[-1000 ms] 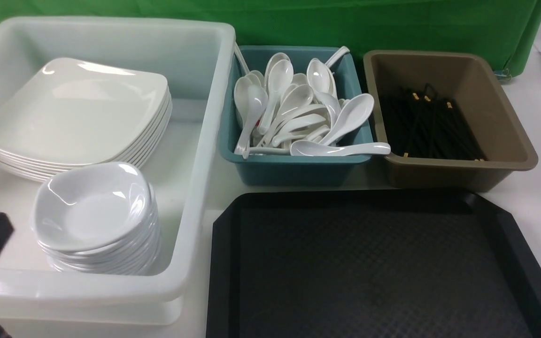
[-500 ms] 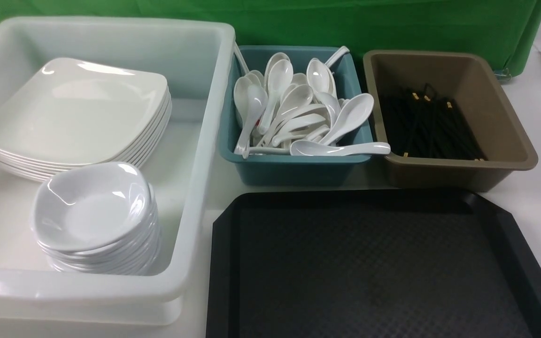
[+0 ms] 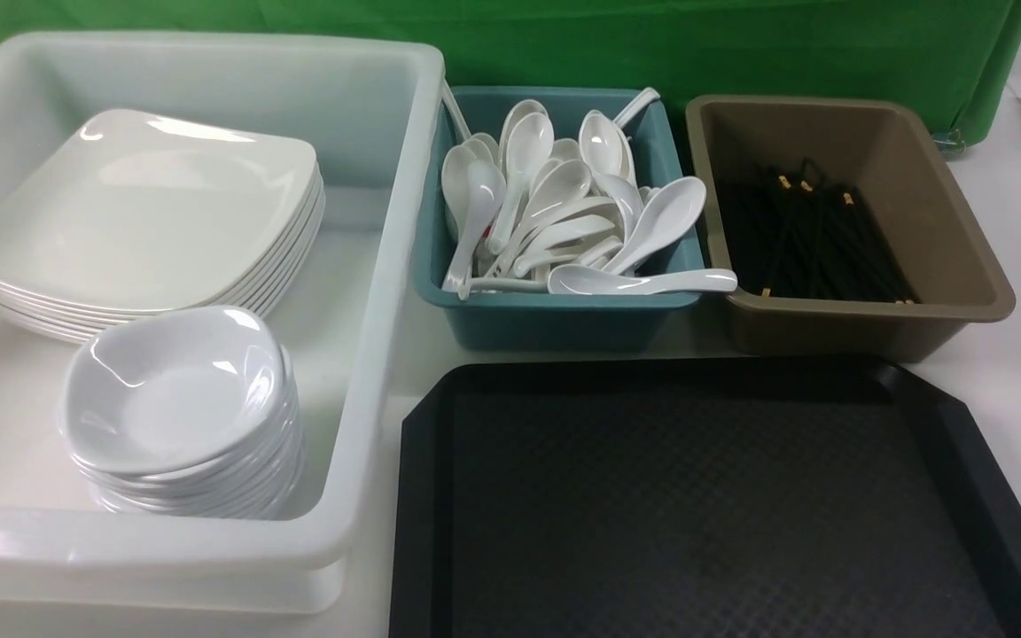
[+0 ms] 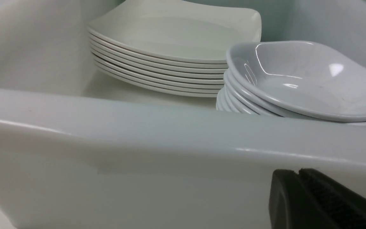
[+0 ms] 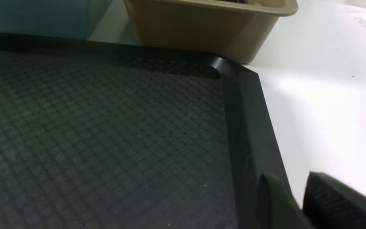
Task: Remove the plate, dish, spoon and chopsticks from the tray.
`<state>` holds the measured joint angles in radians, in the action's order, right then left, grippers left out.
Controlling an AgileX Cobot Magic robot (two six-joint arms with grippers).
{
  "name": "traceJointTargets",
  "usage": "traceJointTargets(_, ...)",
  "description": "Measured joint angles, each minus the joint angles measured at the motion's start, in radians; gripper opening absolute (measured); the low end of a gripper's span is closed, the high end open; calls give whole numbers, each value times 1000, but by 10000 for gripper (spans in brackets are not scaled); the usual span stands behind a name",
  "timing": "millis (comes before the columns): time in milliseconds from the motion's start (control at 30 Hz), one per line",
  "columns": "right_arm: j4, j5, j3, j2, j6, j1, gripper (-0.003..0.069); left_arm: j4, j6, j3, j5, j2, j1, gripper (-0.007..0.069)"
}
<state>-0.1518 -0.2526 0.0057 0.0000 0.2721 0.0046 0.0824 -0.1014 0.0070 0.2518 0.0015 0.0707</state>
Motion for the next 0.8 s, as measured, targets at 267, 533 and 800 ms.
traceJointTargets(267,0,0,0,0,-1,0,212,-3,0,0,0,0,4,17)
traceJointTargets(533,0,0,0,0,-1,0,216,-3,0,0,0,0,4,17)
traceJointTargets(800,0,1,0,0,-1,0,216,-3,0,0,0,0,4,17)
